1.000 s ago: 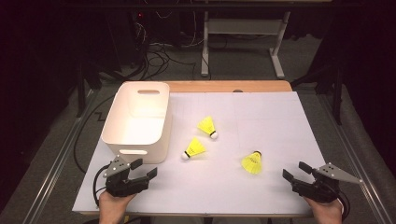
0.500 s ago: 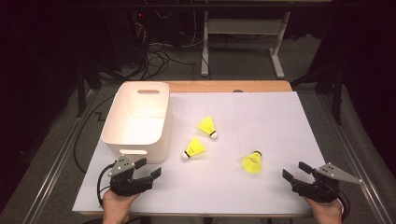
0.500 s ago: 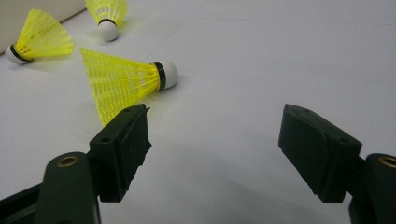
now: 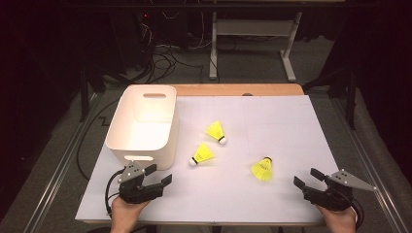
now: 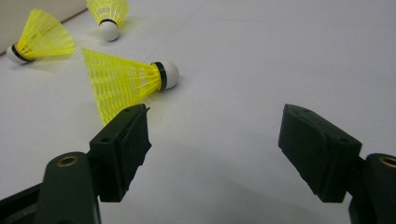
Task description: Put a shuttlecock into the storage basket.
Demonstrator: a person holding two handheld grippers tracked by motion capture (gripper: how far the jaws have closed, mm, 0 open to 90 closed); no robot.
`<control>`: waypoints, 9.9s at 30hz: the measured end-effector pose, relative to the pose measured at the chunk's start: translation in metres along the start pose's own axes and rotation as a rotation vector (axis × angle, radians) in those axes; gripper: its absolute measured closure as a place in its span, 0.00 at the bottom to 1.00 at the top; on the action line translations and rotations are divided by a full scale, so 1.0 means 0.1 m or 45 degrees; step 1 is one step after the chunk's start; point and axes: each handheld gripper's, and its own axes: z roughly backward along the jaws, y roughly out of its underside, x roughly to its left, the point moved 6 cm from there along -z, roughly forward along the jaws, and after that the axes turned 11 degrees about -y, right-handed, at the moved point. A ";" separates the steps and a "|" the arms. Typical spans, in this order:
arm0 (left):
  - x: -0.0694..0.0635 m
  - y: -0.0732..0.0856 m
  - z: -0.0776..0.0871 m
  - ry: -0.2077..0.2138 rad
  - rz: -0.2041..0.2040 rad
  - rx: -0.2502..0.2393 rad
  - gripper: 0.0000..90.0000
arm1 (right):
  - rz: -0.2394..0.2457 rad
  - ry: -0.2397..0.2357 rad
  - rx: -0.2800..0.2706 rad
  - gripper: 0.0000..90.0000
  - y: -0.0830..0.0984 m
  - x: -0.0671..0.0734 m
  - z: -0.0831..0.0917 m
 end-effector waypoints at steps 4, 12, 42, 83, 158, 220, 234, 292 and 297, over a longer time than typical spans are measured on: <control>-0.03 -0.01 -0.02 0.007 -0.004 0.005 0.33 | 0.001 -0.001 0.000 0.28 0.00 0.00 0.00; -0.08 -0.03 -0.06 0.022 -0.015 0.011 0.33 | -0.001 0.001 0.004 0.28 0.00 0.00 -0.01; -0.31 -0.11 -0.25 0.063 -0.063 0.036 0.33 | -0.001 -0.004 0.006 0.28 0.00 0.00 -0.01; -0.55 -0.34 -0.61 0.074 -0.043 0.104 0.35 | -0.002 -0.015 0.002 0.28 0.00 0.01 -0.02; -0.58 -0.50 -1.32 -0.079 -0.176 0.532 0.47 | 0.001 -0.035 0.007 0.28 0.00 0.02 -0.03; -0.72 -0.85 -1.17 -0.171 -0.268 0.545 0.70 | 0.001 -0.044 0.004 0.28 0.00 0.03 -0.03; -0.69 -0.99 -1.11 -0.194 -0.251 0.561 0.70 | 0.004 -0.044 0.005 0.28 0.00 0.03 -0.04; -0.52 -1.81 -0.84 -0.251 -0.270 0.533 0.70 | 0.001 -0.045 0.003 0.28 0.00 0.03 -0.03; -0.50 -1.83 -0.83 -0.245 -0.256 0.533 0.70 | 0.001 -0.045 0.003 0.28 0.00 0.03 -0.03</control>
